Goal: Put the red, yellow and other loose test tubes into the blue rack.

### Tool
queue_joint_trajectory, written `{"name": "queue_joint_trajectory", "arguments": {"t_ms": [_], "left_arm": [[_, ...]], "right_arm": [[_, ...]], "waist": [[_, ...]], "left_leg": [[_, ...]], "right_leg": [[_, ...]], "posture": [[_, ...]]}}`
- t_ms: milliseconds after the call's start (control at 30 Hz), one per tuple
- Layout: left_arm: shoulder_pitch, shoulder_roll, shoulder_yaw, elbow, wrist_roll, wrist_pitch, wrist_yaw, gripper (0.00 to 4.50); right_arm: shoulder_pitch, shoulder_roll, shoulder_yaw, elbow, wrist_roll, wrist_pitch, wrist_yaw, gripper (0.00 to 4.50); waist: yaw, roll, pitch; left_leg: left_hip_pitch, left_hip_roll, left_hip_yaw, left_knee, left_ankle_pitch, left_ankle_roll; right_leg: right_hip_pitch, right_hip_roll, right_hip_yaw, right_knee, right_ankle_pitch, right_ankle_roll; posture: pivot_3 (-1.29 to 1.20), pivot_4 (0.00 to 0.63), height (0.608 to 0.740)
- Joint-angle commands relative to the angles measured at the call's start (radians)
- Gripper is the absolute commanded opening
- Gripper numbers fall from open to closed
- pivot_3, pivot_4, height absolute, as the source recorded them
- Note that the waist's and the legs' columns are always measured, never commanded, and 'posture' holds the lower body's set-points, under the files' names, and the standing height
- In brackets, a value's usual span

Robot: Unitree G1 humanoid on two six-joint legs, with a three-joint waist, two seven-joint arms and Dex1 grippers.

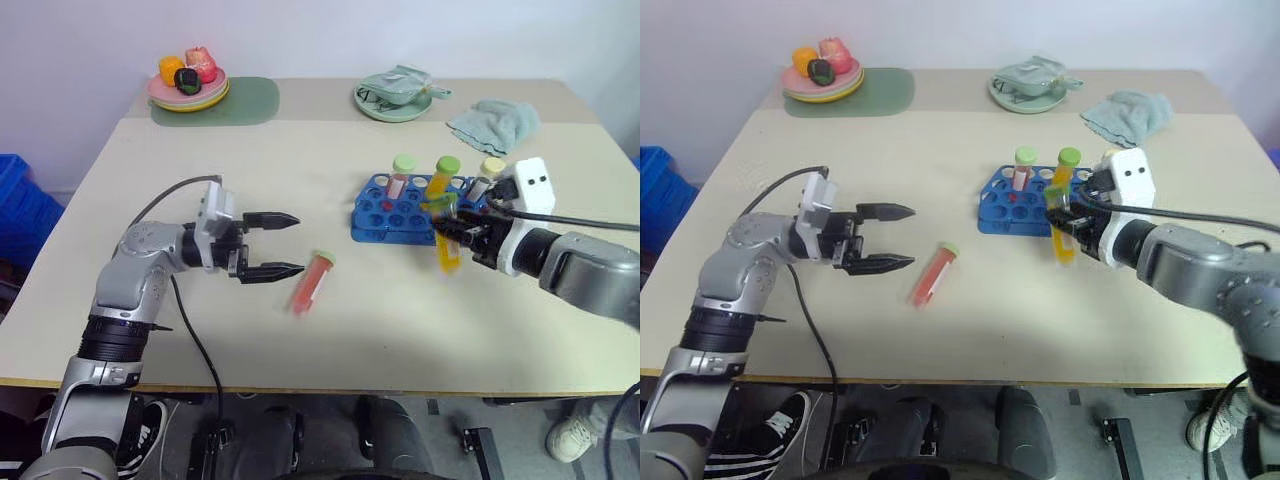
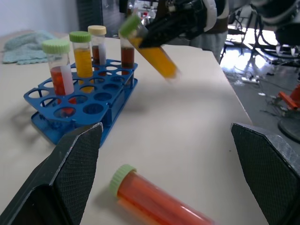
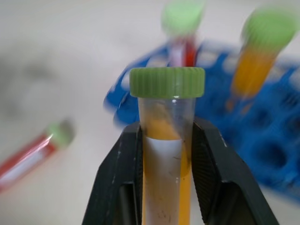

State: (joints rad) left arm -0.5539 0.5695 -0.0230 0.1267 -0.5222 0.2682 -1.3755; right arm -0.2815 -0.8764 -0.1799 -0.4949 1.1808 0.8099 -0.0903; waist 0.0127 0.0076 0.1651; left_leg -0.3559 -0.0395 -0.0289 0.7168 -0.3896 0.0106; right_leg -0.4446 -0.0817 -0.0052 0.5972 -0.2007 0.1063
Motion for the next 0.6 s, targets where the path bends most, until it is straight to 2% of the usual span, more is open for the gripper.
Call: {"name": "queue_joint_trajectory", "arguments": {"t_ms": [33, 200, 300, 400, 600], "left_arm": [[-0.035, 0.005, 0.012, 0.007, 0.001, -0.019, -0.011, 4.50], [-0.068, 0.010, 0.016, 0.047, 0.005, -0.009, -0.025, 4.50], [-0.090, 0.018, 0.016, 0.072, 0.015, -0.011, -0.035, 4.50], [-0.112, 0.028, 0.016, 0.074, 0.016, 0.003, -0.038, 4.50], [-0.133, 0.048, 0.018, 0.089, 0.020, 0.014, -0.046, 4.50]], "right_arm": [[0.002, 0.107, -0.039, -0.047, -0.153, -0.155, 0.012, 0.79], [-0.020, 0.324, 0.056, 0.010, -0.495, -0.393, -0.016, 0.79], [-0.040, 0.424, 0.093, 0.065, -0.606, -0.467, -0.015, 0.79], [-0.027, 0.460, 0.126, 0.108, -0.736, -0.555, 0.028, 0.79], [-0.007, 0.546, 0.123, 0.186, -0.864, -0.680, 0.058, 0.79]], "waist": [[-0.002, 0.000, 0.000], [-0.006, 0.001, 0.000], [-0.011, 0.001, 0.000], [-0.010, 0.001, 0.000], [-0.024, 0.001, 0.000]], "left_leg": [[0.000, 0.000, 0.000, 0.000, 0.000, 0.000], [0.001, -0.001, 0.001, -0.001, 0.001, -0.001], [0.001, -0.002, 0.001, -0.001, 0.001, -0.001], [0.001, -0.002, 0.000, -0.001, 0.001, -0.001], [0.001, -0.003, 0.000, -0.001, 0.001, -0.001]], "right_leg": [[0.000, 0.000, 0.000, 0.000, 0.000, 0.000], [-0.001, 0.001, 0.000, 0.002, 0.000, 0.000], [-0.001, 0.001, 0.000, 0.002, 0.000, 0.000], [-0.001, 0.001, 0.000, 0.002, 0.000, 0.000], [-0.001, 0.001, 0.000, 0.003, 0.000, 0.000]], "posture": [[0.00, 0.150, 0.740], [0.00, 0.150, 0.740], [0.00, 0.150, 0.740], [0.00, 0.150, 0.740], [0.00, 0.150, 0.740]]}}
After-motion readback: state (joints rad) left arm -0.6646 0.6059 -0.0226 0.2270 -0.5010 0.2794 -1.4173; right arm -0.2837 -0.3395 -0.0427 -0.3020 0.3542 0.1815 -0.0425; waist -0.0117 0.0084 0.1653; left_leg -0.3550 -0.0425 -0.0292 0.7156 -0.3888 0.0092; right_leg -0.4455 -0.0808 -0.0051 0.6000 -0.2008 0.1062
